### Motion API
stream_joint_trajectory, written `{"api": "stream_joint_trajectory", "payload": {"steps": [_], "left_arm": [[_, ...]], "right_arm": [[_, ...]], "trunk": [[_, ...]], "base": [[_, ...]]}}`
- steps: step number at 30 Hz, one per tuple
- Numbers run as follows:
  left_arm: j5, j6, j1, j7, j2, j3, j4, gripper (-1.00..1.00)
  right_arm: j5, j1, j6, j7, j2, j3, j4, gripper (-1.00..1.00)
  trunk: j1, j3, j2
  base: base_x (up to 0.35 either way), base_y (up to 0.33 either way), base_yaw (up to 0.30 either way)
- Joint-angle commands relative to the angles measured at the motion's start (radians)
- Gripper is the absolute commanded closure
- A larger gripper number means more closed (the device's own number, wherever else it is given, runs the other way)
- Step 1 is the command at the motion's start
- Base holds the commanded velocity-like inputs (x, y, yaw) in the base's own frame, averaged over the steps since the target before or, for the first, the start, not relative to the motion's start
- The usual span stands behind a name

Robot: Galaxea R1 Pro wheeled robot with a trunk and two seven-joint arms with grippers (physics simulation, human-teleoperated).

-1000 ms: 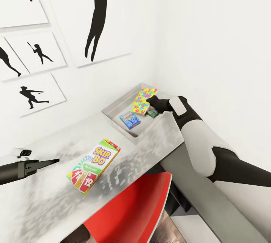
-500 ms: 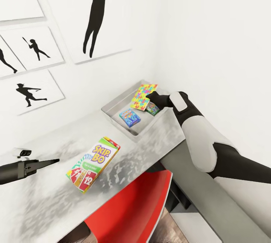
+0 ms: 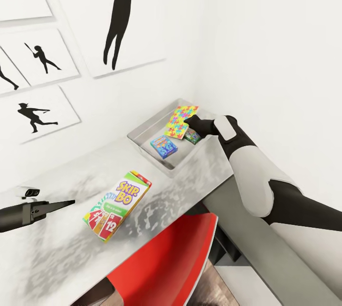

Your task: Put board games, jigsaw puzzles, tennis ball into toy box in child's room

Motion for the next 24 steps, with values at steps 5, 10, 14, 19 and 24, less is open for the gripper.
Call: {"api": "stream_joint_trajectory", "payload": {"steps": [5, 10, 14, 19, 24], "left_arm": [[-0.001, 0.011, -0.001, -0.004, 0.000, 0.000, 0.000, -1.00], [-0.001, 0.011, -0.001, -0.004, 0.000, 0.000, 0.000, -1.00], [0.000, 0.011, -0.001, -0.004, 0.000, 0.000, 0.000, -1.00], [-0.001, 0.011, -0.001, -0.004, 0.000, 0.000, 0.000, -1.00], [-0.002, 0.011, -0.001, -0.004, 0.000, 0.000, 0.000, -1.00]], "right_arm": [[-0.011, -0.001, 0.004, -0.010, 0.001, -0.004, -0.001, 1.00], [-0.011, -0.001, 0.004, -0.010, 0.001, -0.004, -0.001, 1.00], [-0.011, -0.001, 0.012, -0.009, 0.001, -0.004, 0.000, -1.00], [-0.011, -0.001, 0.021, -0.008, 0.001, -0.005, 0.000, -1.00], [-0.011, -0.001, 0.023, -0.007, 0.001, -0.006, 0.000, -1.00]], "trunk": [[0.001, -0.002, -0.002], [0.001, -0.002, -0.002], [0.001, -0.002, -0.002], [0.001, -0.002, -0.002], [0.001, -0.002, -0.002]], "base": [[0.000, 0.000, 0.000], [0.000, 0.000, 0.000], [0.000, 0.000, 0.000], [0.000, 0.000, 0.000], [0.000, 0.000, 0.000]]}}
